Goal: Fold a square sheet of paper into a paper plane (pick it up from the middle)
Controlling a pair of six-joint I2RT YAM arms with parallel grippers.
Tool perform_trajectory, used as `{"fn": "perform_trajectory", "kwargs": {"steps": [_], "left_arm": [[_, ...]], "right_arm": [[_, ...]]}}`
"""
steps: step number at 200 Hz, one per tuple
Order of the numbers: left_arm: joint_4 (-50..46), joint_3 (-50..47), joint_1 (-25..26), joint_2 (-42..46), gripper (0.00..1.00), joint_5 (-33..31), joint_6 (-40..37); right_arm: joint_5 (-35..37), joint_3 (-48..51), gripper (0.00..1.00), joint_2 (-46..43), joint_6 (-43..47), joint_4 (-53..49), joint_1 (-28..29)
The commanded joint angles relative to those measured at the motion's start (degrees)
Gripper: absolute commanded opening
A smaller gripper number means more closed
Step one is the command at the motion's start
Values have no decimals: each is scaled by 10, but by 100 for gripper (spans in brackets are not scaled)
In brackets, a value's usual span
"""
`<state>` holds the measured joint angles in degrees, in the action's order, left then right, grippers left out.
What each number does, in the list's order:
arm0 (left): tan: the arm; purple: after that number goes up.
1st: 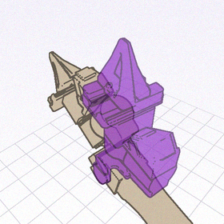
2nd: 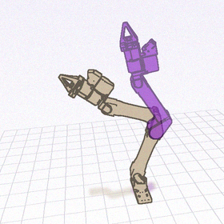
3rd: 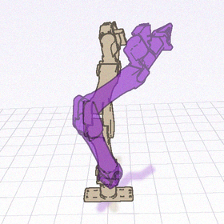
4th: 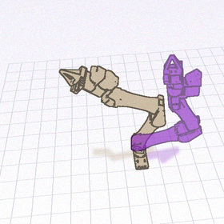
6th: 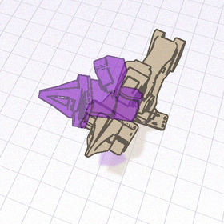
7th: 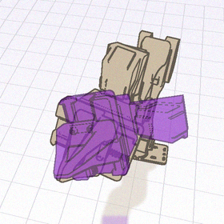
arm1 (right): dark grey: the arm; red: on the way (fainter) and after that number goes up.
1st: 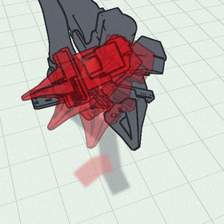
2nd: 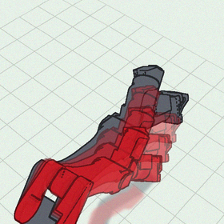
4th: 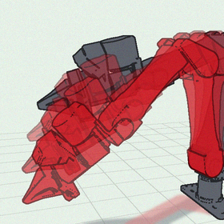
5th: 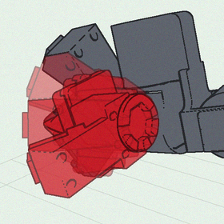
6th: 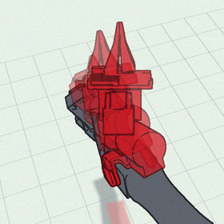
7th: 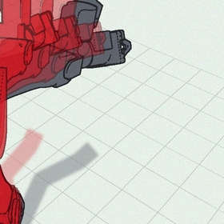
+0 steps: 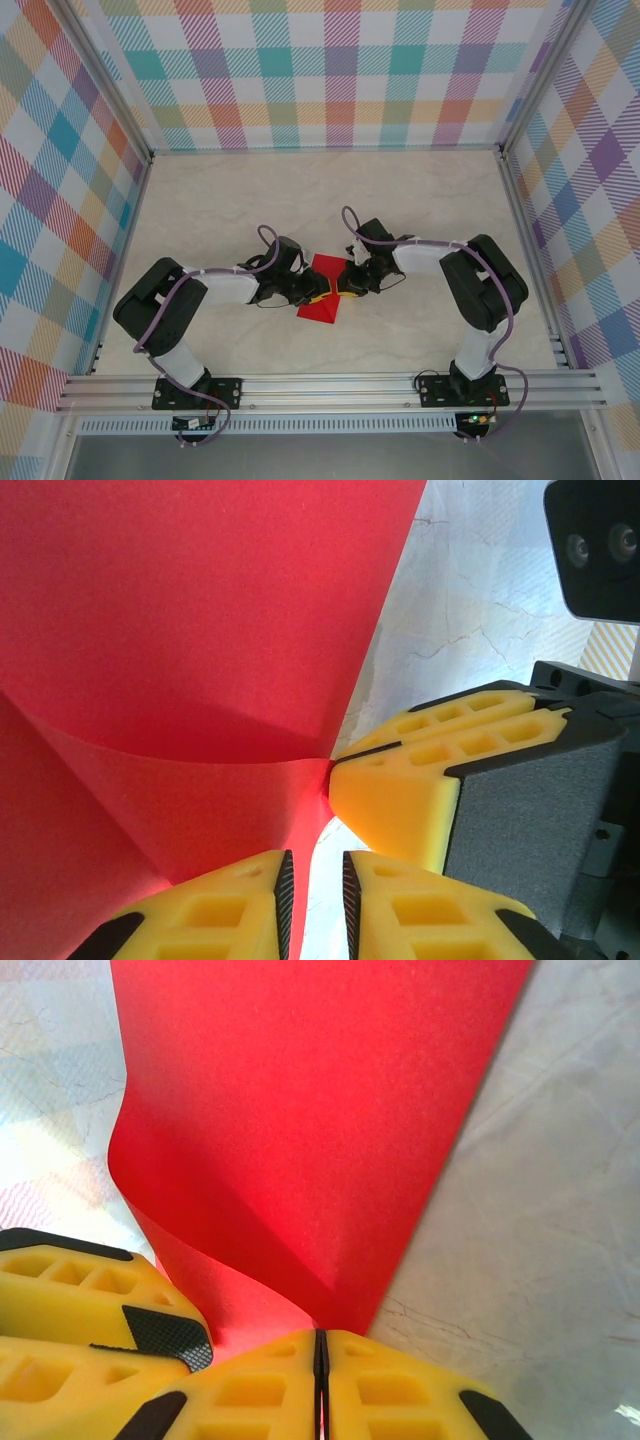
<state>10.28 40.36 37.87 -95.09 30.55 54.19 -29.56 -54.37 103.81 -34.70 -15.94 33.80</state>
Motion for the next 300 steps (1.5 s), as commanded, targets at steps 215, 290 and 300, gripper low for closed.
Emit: {"fn": "perform_trajectory", "kwargs": {"steps": [215, 290, 300], "left_arm": [[-16, 20, 13, 32, 21, 6, -19], [-24, 31, 20, -3, 21, -3, -21], [-33, 32, 20, -6, 21, -8, -23]], "right_arm": [[-14, -13, 10, 23, 15, 6, 3], [-22, -9, 10, 15, 16, 11, 3], [-20, -9, 10, 16, 16, 10, 3]]}}
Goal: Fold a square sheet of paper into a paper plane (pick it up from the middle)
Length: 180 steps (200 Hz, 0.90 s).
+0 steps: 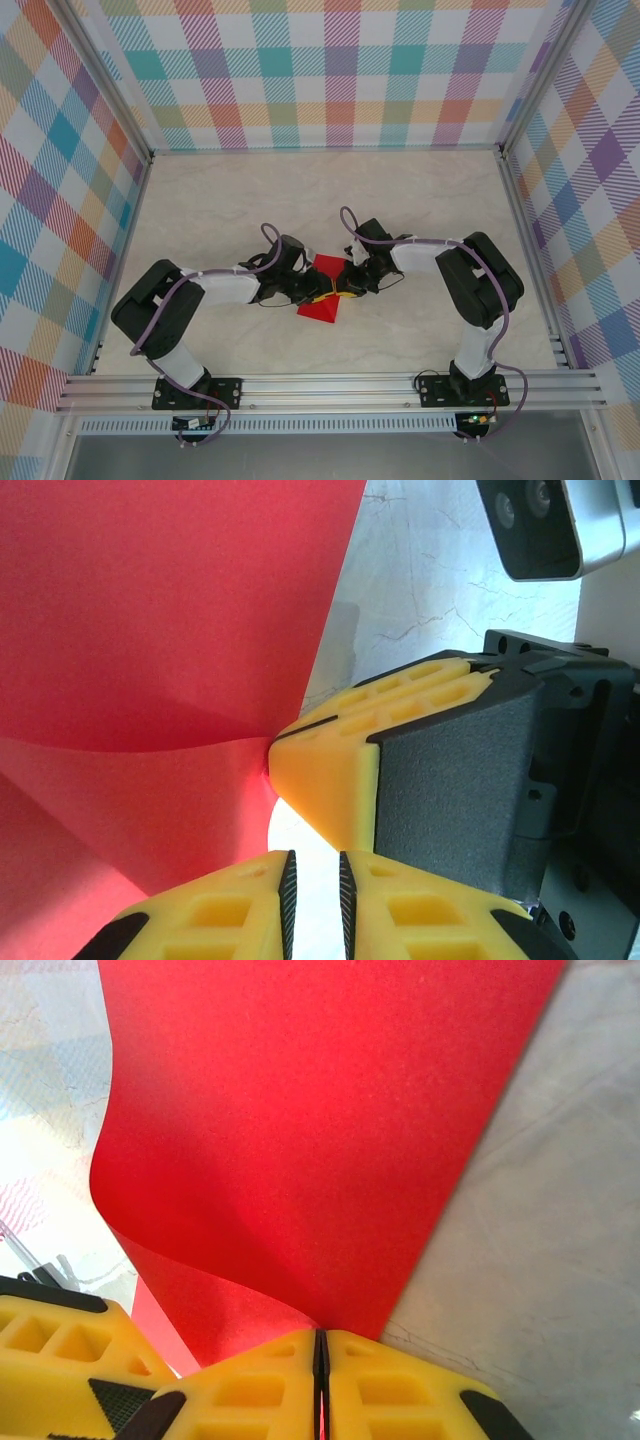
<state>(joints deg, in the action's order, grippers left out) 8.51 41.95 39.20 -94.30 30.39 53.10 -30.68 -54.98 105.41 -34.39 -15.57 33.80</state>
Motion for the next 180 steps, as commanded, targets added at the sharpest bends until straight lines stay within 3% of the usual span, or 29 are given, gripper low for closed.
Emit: {"fn": "perform_trajectory", "kwargs": {"steps": [1, 180], "left_arm": [[-16, 16, 7, -14, 21, -7, -12], [-39, 15, 7, -43, 18, -26, -16]], "right_arm": [[-9, -3, 10, 0, 13, 6, 3], [17, -13, 10, 14, 14, -7, 3]]}}
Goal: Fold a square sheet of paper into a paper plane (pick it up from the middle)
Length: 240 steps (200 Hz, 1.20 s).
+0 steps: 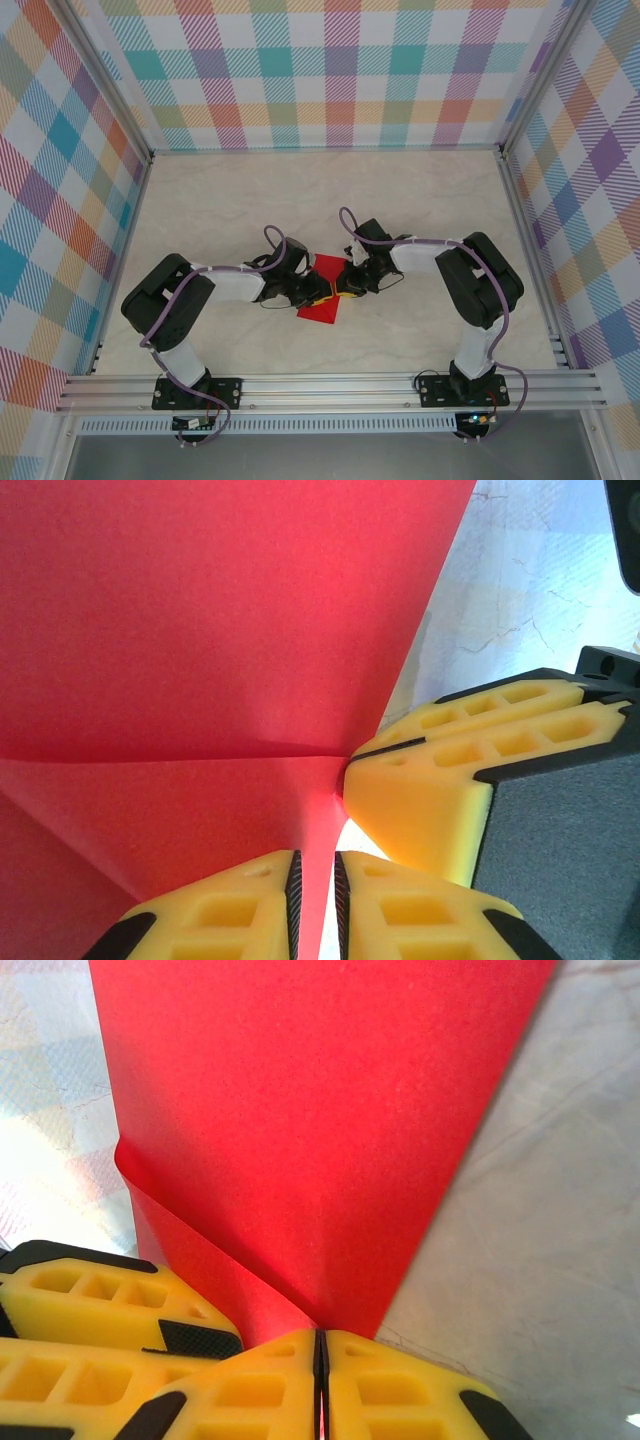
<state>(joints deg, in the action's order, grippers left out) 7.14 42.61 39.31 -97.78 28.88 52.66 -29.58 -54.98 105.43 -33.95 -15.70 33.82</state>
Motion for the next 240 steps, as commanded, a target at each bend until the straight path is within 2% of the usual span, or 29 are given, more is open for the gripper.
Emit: {"fn": "perform_trajectory", "kwargs": {"steps": [1, 124, 182, 240], "left_arm": [[-25, 8, 6, -8, 18, -11, -12], [-35, 4, 6, -20, 15, -19, -7], [-48, 5, 6, -28, 14, -25, -6], [-52, 6, 6, -30, 13, -28, -6]], "right_arm": [[6, -13, 10, 14, 10, -6, 3], [9, -18, 11, 16, 12, -13, 3], [82, -15, 19, -62, 8, -55, 3], [35, -2, 11, -56, 1, -34, 15]]}}
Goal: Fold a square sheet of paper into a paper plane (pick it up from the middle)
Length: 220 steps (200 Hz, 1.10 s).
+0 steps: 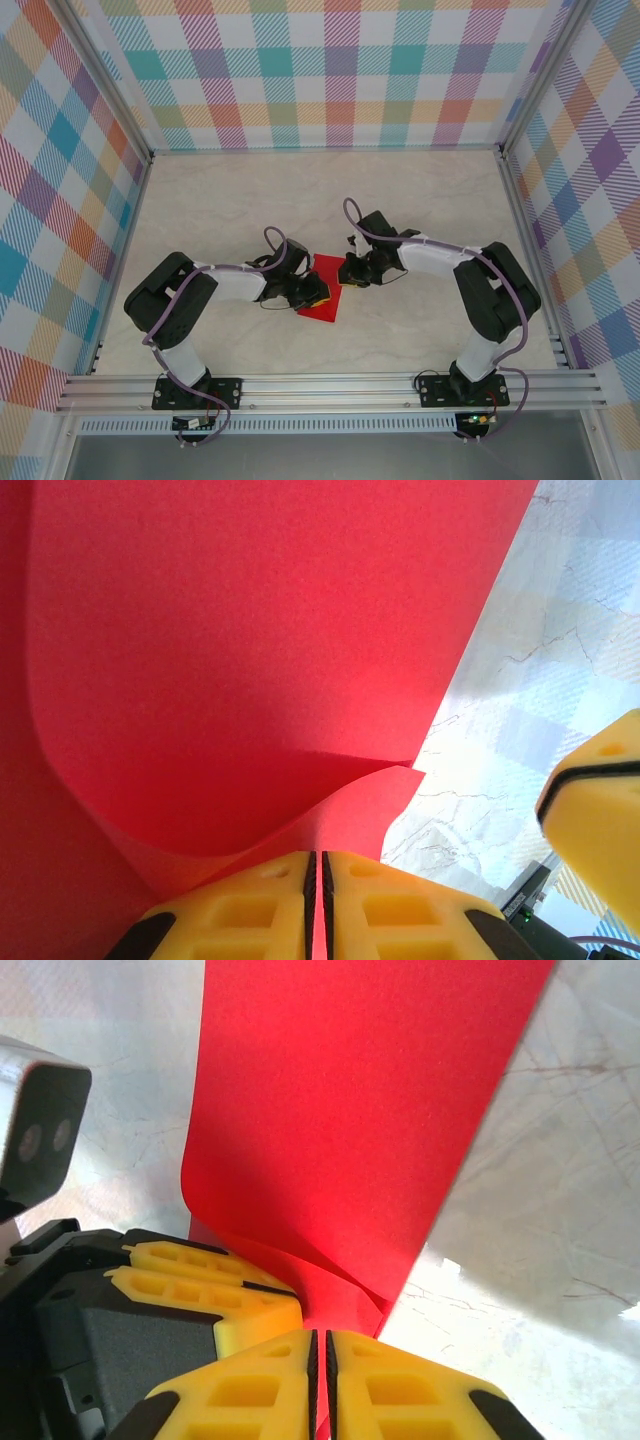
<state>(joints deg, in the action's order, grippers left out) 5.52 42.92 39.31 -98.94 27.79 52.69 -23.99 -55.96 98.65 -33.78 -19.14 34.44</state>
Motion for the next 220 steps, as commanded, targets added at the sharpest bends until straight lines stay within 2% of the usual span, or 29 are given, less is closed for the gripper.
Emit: {"fn": "perform_trajectory", "kwargs": {"steps": [1, 57, 145, 220], "left_arm": [[-36, 3, 6, -18, 13, -18, -7], [-43, 5, 6, -16, 12, -21, -7], [-27, 19, 5, 22, 12, -11, -17], [-77, 26, 6, 17, 12, -86, -42]], "right_arm": [[-22, 8, 11, 12, -1, 1, 10], [-36, -10, 10, 53, 1, 5, 16], [28, -23, 10, 93, 9, -42, 16], [74, -35, 10, 122, 18, -89, 21]]}}
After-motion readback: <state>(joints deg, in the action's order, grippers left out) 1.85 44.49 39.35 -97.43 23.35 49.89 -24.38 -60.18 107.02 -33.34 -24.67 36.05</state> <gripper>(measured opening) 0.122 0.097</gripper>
